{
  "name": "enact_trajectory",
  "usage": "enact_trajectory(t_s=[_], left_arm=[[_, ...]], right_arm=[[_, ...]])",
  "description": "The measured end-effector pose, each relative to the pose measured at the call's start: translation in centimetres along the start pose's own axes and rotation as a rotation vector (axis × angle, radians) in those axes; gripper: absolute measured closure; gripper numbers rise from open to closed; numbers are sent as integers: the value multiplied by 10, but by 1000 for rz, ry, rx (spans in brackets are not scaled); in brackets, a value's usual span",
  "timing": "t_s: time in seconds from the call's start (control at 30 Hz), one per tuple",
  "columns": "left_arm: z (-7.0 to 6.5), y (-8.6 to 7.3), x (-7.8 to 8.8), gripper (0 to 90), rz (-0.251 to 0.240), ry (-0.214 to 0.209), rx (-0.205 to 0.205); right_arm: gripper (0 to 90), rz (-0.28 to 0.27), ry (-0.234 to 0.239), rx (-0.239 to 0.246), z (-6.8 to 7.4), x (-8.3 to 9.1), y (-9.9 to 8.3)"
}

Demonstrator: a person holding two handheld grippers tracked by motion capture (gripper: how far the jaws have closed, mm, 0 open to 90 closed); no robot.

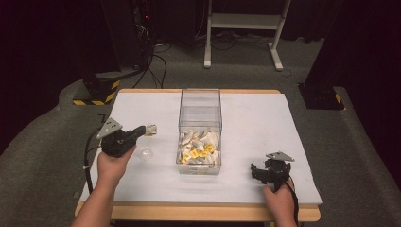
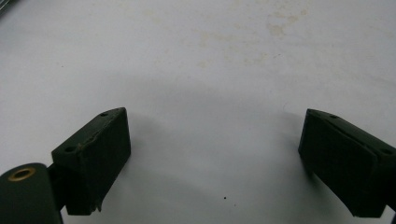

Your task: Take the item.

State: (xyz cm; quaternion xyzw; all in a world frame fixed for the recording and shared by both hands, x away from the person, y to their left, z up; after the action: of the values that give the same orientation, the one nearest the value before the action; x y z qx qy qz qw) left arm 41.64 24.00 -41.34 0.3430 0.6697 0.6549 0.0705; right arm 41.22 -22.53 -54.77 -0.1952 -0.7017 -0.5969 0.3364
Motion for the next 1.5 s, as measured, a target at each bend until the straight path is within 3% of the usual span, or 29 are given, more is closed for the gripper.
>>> enact_trajectory(t_s=[0.57,0.97,1.07,1.23,1.5], left_arm=[[24,-26,9,889,38,45,39],[25,-36,5,874,63,33,52],[22,-37,3,731,73,-19,63],[22,-38,4,485,67,27,35],[30,-43,9,305,65,33,44]], right_arm=[[92,0,0,0,0,0,0],[92,0,0,0,0,0,0],[92,0,0,0,0,0,0],[92,0,0,0,0,0,0],[92,0,0,0,0,0,0]])
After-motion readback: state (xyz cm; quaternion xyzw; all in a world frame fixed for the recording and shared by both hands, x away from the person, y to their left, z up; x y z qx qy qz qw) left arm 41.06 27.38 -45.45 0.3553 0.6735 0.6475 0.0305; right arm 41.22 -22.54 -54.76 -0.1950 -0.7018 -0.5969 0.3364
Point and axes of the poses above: each handheld gripper's, and its own axes: x roughly backward along the jaws, y roughly out of its top, z roughly to its left, the point moved 6 cm from there along -x, roughly forward along the jaws, and after that the axes turned 3 degrees about -y, right-handed, at the moved point
